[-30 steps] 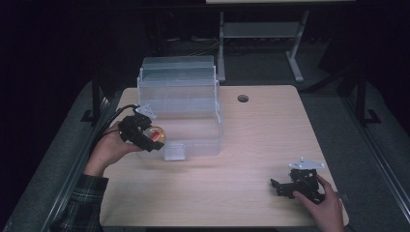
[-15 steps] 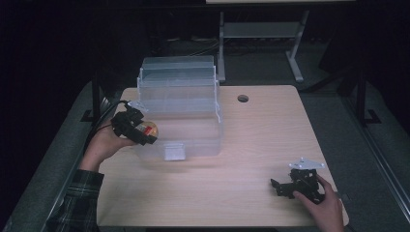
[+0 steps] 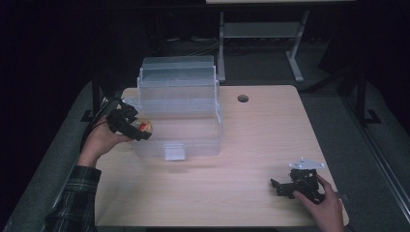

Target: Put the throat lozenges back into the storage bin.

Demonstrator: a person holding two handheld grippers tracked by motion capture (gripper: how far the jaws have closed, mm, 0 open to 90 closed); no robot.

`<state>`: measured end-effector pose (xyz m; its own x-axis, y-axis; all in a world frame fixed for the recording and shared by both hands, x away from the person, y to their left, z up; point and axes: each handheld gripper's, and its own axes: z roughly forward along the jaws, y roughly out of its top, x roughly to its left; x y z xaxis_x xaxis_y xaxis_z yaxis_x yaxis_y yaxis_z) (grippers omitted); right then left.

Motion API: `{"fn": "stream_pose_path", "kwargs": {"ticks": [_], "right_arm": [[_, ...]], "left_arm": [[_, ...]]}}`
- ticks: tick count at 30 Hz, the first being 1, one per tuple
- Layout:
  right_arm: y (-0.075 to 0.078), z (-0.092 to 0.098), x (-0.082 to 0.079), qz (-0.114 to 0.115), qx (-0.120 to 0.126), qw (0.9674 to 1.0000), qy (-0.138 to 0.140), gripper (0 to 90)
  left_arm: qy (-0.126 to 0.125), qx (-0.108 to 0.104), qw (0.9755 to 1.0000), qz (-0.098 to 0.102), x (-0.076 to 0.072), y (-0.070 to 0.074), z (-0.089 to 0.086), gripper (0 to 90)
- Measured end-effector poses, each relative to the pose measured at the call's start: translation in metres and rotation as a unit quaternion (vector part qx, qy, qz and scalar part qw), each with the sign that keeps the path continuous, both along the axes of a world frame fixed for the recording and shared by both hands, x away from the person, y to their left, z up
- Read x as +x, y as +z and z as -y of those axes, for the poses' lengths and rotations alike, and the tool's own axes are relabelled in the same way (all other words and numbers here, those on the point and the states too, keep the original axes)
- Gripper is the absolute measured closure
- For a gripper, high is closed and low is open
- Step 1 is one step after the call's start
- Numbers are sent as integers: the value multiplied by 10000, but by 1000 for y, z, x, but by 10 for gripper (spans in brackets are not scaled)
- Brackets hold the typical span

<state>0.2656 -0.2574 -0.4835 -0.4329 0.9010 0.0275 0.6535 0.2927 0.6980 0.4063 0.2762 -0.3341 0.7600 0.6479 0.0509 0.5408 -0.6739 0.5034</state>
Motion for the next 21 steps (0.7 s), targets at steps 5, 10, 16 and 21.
{"fn": "stream_pose_path", "kwargs": {"ticks": [5,10,16,21], "right_arm": [[0,0,0,1,0,10000,1,0],[0,0,0,-1,0,10000,0,0],[0,0,0,0,0,10000,0,0],[0,0,0,-1,0,10000,0,0]], "left_arm": [[83,43,9999,-77,3,-4,-5,194],[116,51,9999,-62,5,-7,-9,194],[174,24,9998,-38,7,-7,-11,193],[178,14,9998,-55,8,-9,-12,191]]}}
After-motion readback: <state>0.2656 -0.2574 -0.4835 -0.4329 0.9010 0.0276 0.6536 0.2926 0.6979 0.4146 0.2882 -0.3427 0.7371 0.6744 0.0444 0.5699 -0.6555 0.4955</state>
